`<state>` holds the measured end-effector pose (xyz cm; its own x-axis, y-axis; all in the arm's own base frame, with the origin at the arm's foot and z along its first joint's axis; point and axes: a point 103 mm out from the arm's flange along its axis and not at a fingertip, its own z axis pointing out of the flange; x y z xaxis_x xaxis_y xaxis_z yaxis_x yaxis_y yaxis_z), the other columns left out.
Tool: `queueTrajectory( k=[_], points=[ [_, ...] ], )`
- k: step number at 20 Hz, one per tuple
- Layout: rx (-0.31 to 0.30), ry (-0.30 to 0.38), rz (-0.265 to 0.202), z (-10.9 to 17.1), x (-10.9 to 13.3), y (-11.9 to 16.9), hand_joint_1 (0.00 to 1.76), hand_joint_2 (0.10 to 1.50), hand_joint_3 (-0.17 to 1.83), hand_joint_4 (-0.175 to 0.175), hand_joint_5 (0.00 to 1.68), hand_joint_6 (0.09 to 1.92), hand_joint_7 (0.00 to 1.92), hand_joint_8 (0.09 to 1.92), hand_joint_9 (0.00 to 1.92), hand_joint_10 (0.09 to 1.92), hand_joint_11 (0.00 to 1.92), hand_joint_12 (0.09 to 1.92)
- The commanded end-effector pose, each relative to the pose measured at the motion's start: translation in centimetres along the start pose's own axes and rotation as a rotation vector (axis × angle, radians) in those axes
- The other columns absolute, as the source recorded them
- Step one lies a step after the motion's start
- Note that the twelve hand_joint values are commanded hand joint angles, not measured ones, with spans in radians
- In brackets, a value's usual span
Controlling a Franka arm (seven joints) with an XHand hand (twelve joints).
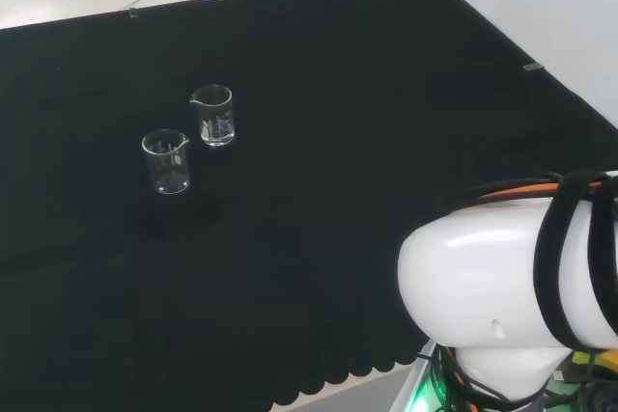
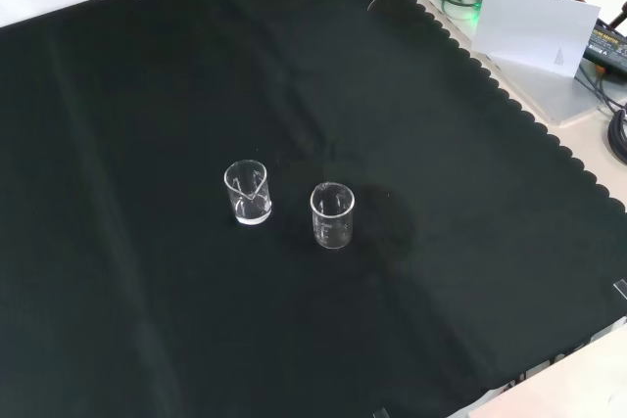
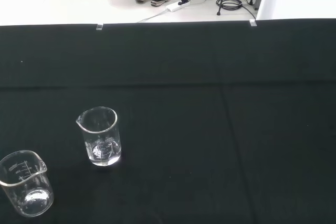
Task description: Pick up the beaker on the right.
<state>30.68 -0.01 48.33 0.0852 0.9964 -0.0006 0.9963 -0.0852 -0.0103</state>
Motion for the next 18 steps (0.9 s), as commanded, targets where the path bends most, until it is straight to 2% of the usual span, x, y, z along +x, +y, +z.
queueTrajectory(
  k=[1, 3, 6, 8, 10, 13, 18],
  points=[
    [-0.012, -0.024, 0.002, -0.1, 0.9, -0.1, 0.12, 1.19, 0.51, -0.006, 0.16, 0.21, 0.05, 0.49, 0.11, 0.60, 0.00, 0.87],
    [-0.013, -0.029, 0.004, -0.2, 1.2, -0.1, 0.08, 1.28, 0.36, -0.006, 0.21, 0.10, 0.06, 0.44, 0.12, 0.58, 0.00, 0.86],
    [-0.011, -0.019, 0.008, -0.1, 1.2, -0.1, 0.07, 1.32, 0.28, -0.006, 0.23, 0.09, 0.07, 0.42, 0.12, 0.57, 0.00, 0.86],
    [-0.007, -0.010, 0.010, 0.0, 0.8, 0.1, 0.07, 1.32, 0.27, -0.006, 0.23, 0.09, 0.08, 0.41, 0.12, 0.57, 0.00, 0.86],
    [-0.003, -0.008, -0.008, 0.4, -0.4, 0.4, 0.07, 1.33, 0.27, -0.006, 0.24, 0.09, 0.08, 0.41, 0.12, 0.57, 0.00, 0.86],
    [0.013, -0.006, -0.003, 1.2, -1.8, 1.0, 0.09, 1.32, 0.25, -0.006, 0.24, 0.09, 0.08, 0.41, 0.12, 0.56, 0.00, 0.85],
    [0.017, 0.006, 0.015, 2.7, -1.9, 2.0, 0.21, 1.26, 0.21, -0.008, 0.22, 0.09, 0.09, 0.41, 0.13, 0.57, 0.00, 0.84]
  ],
)
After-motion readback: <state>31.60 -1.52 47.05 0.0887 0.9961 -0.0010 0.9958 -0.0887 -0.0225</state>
